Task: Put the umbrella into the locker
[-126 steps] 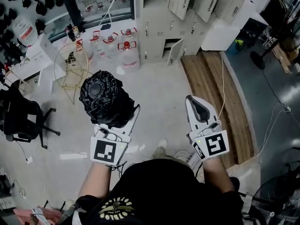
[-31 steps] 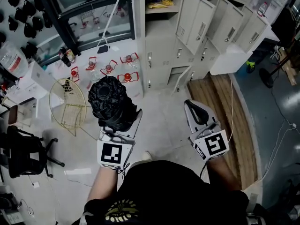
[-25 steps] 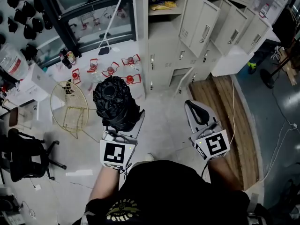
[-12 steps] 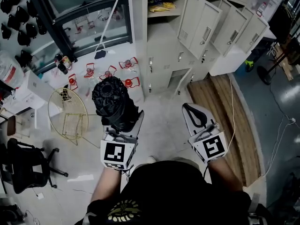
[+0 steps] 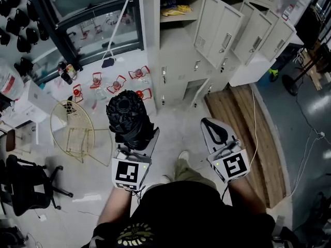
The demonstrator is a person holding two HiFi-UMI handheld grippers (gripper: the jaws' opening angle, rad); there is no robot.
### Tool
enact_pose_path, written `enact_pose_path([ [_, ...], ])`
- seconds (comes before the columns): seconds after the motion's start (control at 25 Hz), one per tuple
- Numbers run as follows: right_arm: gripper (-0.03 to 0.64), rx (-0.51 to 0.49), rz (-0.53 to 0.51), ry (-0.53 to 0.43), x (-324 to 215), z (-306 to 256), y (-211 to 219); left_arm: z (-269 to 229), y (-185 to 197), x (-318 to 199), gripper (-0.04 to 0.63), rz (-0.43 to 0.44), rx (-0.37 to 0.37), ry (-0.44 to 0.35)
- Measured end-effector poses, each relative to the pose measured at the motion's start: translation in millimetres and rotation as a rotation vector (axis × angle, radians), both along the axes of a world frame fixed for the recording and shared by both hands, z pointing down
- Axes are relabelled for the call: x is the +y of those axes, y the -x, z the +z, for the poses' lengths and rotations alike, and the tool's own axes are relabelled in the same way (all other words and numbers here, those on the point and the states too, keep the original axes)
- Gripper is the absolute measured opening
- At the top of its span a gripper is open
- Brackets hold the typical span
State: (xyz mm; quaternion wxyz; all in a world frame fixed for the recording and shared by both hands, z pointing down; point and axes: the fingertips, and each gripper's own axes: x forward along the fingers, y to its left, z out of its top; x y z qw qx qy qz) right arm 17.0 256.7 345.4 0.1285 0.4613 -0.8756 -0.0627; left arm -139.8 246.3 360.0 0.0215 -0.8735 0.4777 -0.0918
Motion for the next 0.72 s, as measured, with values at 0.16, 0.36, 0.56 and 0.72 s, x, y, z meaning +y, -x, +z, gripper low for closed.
enact_pose_path([
  [0.16, 0.029, -0.010, -0.005, 0.004, -17.3, -1.4, -5.4, -2.8, -1.3, -15.0, 0.275, -0.015, -0.001, -0.003],
  [0.36, 0.029, -0.058, -0.023, -0.046, -44.3, -8.6, -10.4, -7.2, -2.3, -34.9, 0.276, -0.026, -0.028, -0.022],
  [0.56, 0.029, -0.069, -0.030, -0.037, -67.0, -6.3, -14.5, -5.3, -7.2, -55.6, 0.275, -0.031, -0.036, -0.017],
  [0.72, 0.029, -0.077, -0.034, -0.033, -83.6, -5.3, -17.4, -1.5, -13.0, -71.6, 0.275, -0.029, -0.036, -0.003],
])
